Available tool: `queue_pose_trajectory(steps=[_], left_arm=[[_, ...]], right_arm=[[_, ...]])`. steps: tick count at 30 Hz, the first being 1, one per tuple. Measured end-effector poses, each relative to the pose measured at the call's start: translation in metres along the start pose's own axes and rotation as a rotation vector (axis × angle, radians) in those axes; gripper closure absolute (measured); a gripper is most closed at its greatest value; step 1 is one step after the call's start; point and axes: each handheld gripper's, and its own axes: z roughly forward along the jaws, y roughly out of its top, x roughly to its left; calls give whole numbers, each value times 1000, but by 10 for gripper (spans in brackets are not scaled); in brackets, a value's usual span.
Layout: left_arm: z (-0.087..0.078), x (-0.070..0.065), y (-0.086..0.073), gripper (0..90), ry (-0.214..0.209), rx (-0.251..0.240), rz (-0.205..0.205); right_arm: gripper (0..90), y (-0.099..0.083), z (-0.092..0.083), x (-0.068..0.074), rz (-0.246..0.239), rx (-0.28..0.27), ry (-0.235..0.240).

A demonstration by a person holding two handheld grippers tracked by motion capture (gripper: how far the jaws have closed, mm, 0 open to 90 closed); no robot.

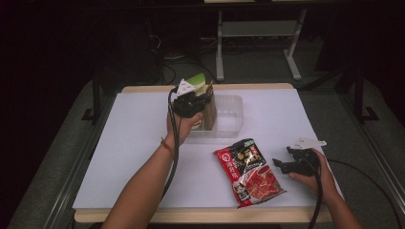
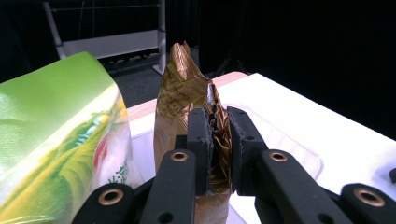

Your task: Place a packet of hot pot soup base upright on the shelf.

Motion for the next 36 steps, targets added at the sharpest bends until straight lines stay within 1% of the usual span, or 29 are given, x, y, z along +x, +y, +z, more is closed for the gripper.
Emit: queue_pose_trajectory(steps=[2,3,4,5,9,13,15,19,21,24,27,29,32,33,36], left_arm=[[0,-1,-1,765,-17,6,11],[1,-2,-3,762,-15,10,26],[1,-2,-3,762,-15,10,26],[1,-3,-4,762,-17,12,36],[0,-3,-4,760,-31,21,53],[-1,-4,-5,747,-26,25,61],[-2,-4,-4,712,-28,27,63],[-6,-5,-3,679,-35,15,68],[-9,-5,-1,653,-31,15,85],[-12,-5,0,643,-42,18,99],[-17,-6,1,621,-39,15,121],[-22,-6,2,612,-53,12,135],[-29,-7,1,587,-63,12,159],[-33,-7,1,572,-58,12,165],[-40,-8,-1,559,-80,8,177]], right_arm=[[228,0,0,0,0,0,-1],[228,0,0,0,-2,0,-1],[228,0,0,0,-2,0,-1],[228,0,0,0,-1,0,-1],[227,0,0,0,0,1,-1],[227,0,0,0,-1,1,-1],[227,0,0,0,-2,1,-2],[227,0,0,0,-2,1,-3],[227,0,0,0,-2,1,-3],[227,0,0,0,-1,1,-3],[227,0,0,0,-2,1,-3],[227,0,0,0,-2,1,-4],[227,0,0,1,0,1,-3],[227,0,0,1,0,1,-3],[227,0,0,1,0,1,-3]])
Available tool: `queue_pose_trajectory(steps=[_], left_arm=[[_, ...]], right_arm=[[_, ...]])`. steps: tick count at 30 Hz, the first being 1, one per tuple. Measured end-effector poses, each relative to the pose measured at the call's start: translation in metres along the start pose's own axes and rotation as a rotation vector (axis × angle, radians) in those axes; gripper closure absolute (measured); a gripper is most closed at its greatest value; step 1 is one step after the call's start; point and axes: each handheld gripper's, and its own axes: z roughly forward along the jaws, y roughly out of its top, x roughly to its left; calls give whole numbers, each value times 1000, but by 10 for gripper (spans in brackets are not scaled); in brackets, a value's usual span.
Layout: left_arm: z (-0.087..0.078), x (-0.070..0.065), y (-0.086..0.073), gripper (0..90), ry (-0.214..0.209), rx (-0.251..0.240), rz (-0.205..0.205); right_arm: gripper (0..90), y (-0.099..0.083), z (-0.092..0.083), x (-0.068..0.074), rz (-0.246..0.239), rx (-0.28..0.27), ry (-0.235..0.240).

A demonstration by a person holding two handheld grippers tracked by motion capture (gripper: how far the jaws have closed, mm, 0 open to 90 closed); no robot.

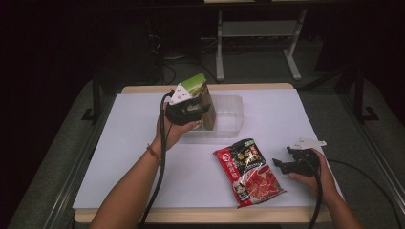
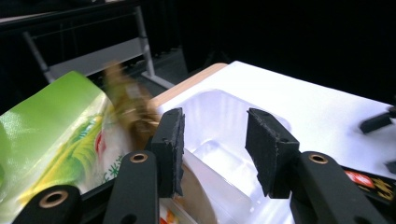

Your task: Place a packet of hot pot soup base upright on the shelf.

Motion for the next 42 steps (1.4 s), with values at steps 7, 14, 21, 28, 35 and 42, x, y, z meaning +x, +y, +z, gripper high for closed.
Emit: queue_pose_trajectory(steps=[7,14,21,28,35,42], left_arm=[[-18,-3,-2,507,-15,2,37],[-34,-6,-4,493,-32,-7,62],[-48,-9,-15,483,-46,7,83],[-58,-17,-28,467,-81,28,104],[-60,-19,-54,451,-120,63,66],[-55,-21,-78,404,-154,130,61]], right_arm=[[227,0,0,0,2,0,0],[228,0,0,0,-1,0,-1],[227,0,0,0,1,0,-1],[228,0,0,1,3,-1,-6],[228,-1,-1,2,0,-3,-12],[229,-1,-2,2,-1,-6,-16]])
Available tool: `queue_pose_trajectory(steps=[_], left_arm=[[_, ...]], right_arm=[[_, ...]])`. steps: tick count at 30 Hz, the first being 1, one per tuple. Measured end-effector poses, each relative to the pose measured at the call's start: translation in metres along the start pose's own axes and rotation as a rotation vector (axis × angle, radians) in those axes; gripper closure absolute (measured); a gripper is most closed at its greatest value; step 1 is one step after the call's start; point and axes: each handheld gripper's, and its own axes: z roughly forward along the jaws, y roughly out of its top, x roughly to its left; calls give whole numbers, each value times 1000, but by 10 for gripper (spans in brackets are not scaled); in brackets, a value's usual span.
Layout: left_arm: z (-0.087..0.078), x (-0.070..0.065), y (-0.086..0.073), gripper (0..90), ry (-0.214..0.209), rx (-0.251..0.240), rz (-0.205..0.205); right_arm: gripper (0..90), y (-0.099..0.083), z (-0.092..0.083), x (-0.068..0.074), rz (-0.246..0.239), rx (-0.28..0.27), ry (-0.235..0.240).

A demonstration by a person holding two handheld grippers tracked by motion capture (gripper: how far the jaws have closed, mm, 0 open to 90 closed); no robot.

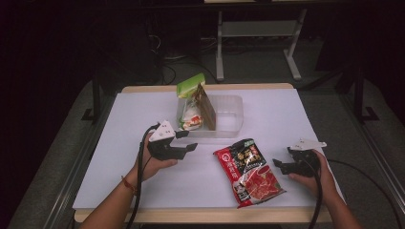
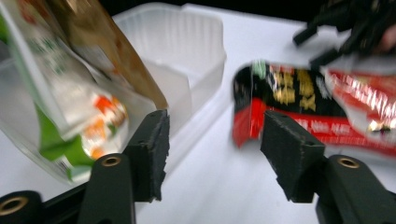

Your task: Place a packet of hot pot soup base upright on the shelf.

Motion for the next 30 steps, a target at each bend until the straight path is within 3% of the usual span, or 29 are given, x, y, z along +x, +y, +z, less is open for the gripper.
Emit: queue_pose_trajectory(steps=[4,11,18,25,30], left_arm=[[8,-4,-8,398,-26,32,14],[25,-6,-20,386,-80,57,-11],[41,-13,-21,379,-111,85,11],[54,-12,-20,381,-126,103,8],[61,-9,-20,382,-168,106,-43]], right_arm=[[230,0,-1,1,-3,-2,-3],[233,-2,-3,1,-4,-22,-2],[241,-4,-9,2,3,-33,1],[280,-6,-17,5,15,-45,32],[357,-3,-25,11,-20,-46,74]])
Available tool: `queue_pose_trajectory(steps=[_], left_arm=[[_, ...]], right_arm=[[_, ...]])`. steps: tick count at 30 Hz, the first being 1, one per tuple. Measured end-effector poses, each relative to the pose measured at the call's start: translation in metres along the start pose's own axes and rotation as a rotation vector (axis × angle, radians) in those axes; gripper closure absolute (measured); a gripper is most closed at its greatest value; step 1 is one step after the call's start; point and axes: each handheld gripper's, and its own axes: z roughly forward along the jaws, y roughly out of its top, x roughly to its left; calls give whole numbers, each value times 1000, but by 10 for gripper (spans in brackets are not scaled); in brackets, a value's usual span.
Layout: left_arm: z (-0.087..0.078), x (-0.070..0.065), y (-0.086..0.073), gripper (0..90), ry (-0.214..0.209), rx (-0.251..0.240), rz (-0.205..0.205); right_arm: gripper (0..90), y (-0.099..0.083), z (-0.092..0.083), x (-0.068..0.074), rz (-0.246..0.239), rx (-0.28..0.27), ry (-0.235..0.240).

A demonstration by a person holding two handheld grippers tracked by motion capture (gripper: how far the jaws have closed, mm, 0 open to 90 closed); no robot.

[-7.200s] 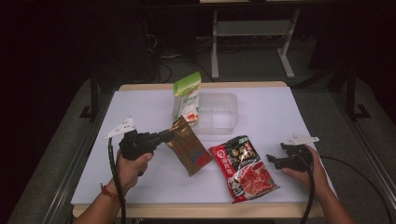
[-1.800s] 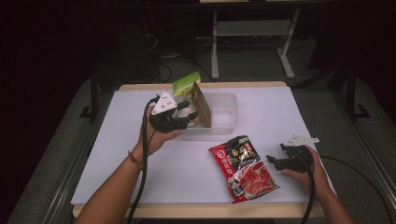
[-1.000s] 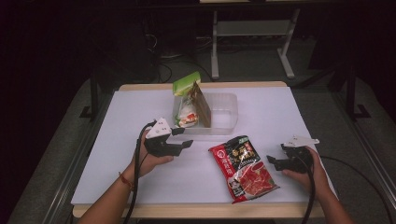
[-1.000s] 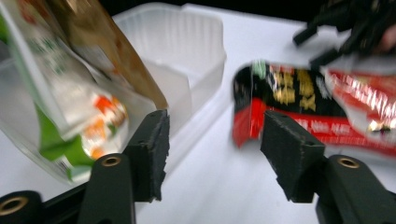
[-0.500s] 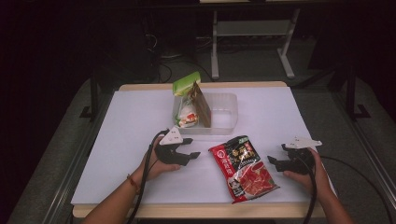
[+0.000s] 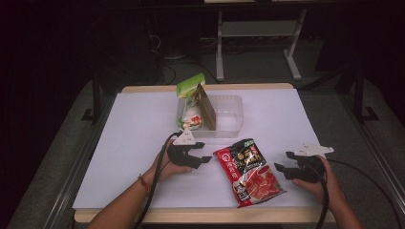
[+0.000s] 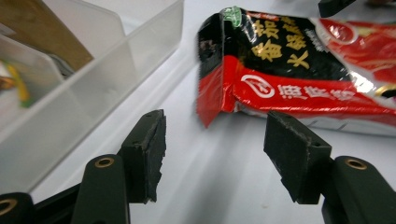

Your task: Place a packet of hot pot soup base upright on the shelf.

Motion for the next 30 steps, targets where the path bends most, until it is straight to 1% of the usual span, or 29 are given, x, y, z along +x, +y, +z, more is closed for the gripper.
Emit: queue_pose_trajectory(steps=[1,2,3,4,5,6,7,8,9,10,13,14,15,16,17,18,20,21,23,24,25,27,28,29,30], left_arm=[[1,1,0,377,-14,-2,-16],[2,1,0,368,-22,-2,-23],[3,1,0,356,-27,-3,-30],[4,1,0,356,-34,1,-34],[5,1,0,354,-42,0,-42],[5,1,0,353,-54,0,-47],[7,0,0,347,-55,2,-47],[8,-1,0,347,-55,8,-42],[9,-2,0,344,-66,10,-44],[10,-2,0,343,-67,14,-41],[10,-4,0,358,-38,29,-12],[9,-4,0,382,-29,31,-6],[9,-4,-1,387,-27,31,-10],[8,-3,-1,382,-27,30,-13],[8,-2,-1,382,-28,29,-21],[7,-1,-2,377,-31,30,-31],[8,0,-3,370,-42,30,-47],[8,1,-4,368,-51,28,-57],[11,1,-4,353,-73,32,-76],[12,0,-4,354,-77,38,-78],[14,-2,-3,356,-76,43,-75],[19,-3,-2,347,-93,51,-90],[21,-3,-1,342,-98,57,-102],[25,-4,0,334,-111,69,-122],[27,-4,1,311,-119,74,-133]], right_arm=[[380,0,-2,0,3,-9,10],[398,1,-5,0,13,-20,29],[436,1,-7,1,11,-24,59],[436,1,-7,1,11,-24,59],[466,1,-7,3,0,-16,75],[471,2,-6,5,-9,-9,88],[492,3,-5,9,-25,-5,119],[492,3,-5,9,-25,-5,119],[492,4,-5,12,-33,2,131],[522,6,-5,14,-41,5,137],[591,8,-6,17,-52,2,145],[652,8,-7,17,-54,3,150],[740,8,-8,17,-62,2,154],[759,9,-9,18,-66,-6,151],[803,9,-10,18,-63,-13,158],[834,10,-11,19,-64,-20,176],[896,11,-12,21,-68,-20,175],[897,12,-13,22,-64,-24,180],[898,12,-11,25,-64,-6,198],[899,13,-11,27,-73,-3,190],[898,14,-10,29,-92,12,166],[899,15,-8,33,-130,43,109],[898,15,-7,34,-144,57,99],[898,15,-6,34,-138,67,110],[896,14,-4,35,-132,73,110]])
